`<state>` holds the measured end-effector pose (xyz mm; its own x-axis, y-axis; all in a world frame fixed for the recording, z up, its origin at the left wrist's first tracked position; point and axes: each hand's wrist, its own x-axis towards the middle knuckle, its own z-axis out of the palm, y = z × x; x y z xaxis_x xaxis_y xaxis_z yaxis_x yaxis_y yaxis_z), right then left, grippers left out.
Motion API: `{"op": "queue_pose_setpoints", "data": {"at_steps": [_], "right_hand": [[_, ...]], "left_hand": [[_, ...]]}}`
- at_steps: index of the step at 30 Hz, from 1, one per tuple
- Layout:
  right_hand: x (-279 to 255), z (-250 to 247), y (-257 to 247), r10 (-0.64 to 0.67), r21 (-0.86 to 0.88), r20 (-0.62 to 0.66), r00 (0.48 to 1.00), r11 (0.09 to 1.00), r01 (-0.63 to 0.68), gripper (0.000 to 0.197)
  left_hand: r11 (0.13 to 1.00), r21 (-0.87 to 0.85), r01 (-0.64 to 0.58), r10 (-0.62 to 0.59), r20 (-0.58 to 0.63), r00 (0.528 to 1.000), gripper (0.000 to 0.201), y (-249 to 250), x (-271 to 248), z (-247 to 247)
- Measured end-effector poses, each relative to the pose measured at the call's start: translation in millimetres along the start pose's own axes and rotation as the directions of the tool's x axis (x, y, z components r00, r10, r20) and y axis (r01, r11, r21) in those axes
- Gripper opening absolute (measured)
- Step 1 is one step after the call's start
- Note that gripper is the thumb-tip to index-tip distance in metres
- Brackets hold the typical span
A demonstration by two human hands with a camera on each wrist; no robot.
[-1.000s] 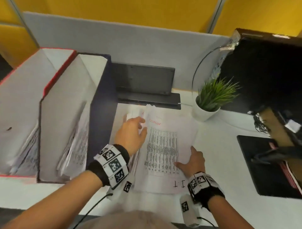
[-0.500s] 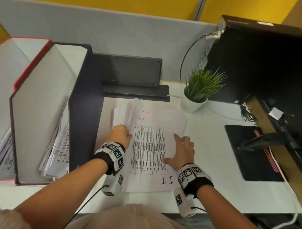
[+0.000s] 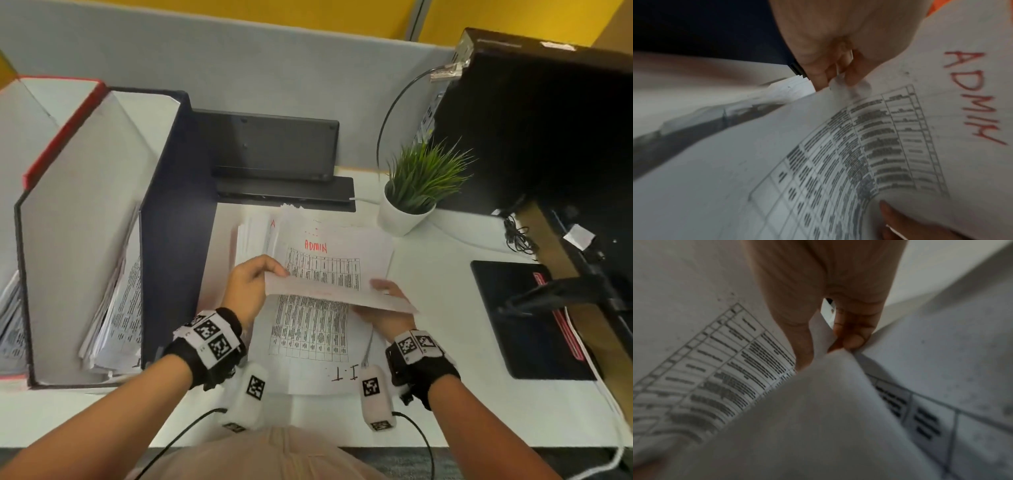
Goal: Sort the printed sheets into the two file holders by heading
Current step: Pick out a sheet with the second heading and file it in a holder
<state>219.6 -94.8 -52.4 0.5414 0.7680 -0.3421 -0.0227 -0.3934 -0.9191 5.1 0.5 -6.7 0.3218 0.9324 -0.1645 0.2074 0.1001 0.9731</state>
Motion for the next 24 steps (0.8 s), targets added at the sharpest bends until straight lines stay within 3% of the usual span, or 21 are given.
{"op": "queue_pose_setpoints", "data": {"at_steps": [2,4,5,8,11,16,24], "right_hand": [[-1.3,-2.8,4.0,-0.004,-0.149,-0.008,1.000,0.989,0.002,0.023],[-3.8,-5.4,8.3,-0.011,-0.155,-0.020,1.000,0.988,0.008,0.010],[-5.2,-6.6,9.7,-0.038,-0.129,-0.019,0.999,0.991,0.035,0.014],[-9.1,-7.4,11.7,-0.019,0.039,-0.009,1.000,0.999,0.019,0.031],[-11.2,-5.6,12.9,0.008,0.104,0.000,1.000,0.995,-0.008,0.027],[-12.6,-6.4,9.5,-0.063,-0.013,0.022,0.998,0.998,0.063,0.017],[-1.5,-9.8,2.5,-0.107,-0.187,-0.021,0.994,0.977,0.101,0.010]], "left_hand": [[0.991,-0.060,0.121,-0.124,-0.036,0.992,0.028,2.4,8.9,-0.1],[0.956,-0.139,0.260,-0.274,-0.094,0.957,0.026,3.4,21.5,0.4],[0.944,-0.114,0.311,-0.324,-0.132,0.937,0.028,2.3,28.9,-0.7],[0.857,0.345,0.384,-0.336,-0.192,0.922,0.037,-3.2,44.3,-6.8],[0.749,0.561,0.353,-0.316,-0.165,0.934,0.035,-8.8,46.7,-5.3],[0.712,0.661,0.237,-0.187,-0.147,0.971,0.021,-11.9,44.9,0.5],[0.649,0.756,0.085,-0.092,-0.033,0.995,0.030,-8.3,31.4,0.9]]}}
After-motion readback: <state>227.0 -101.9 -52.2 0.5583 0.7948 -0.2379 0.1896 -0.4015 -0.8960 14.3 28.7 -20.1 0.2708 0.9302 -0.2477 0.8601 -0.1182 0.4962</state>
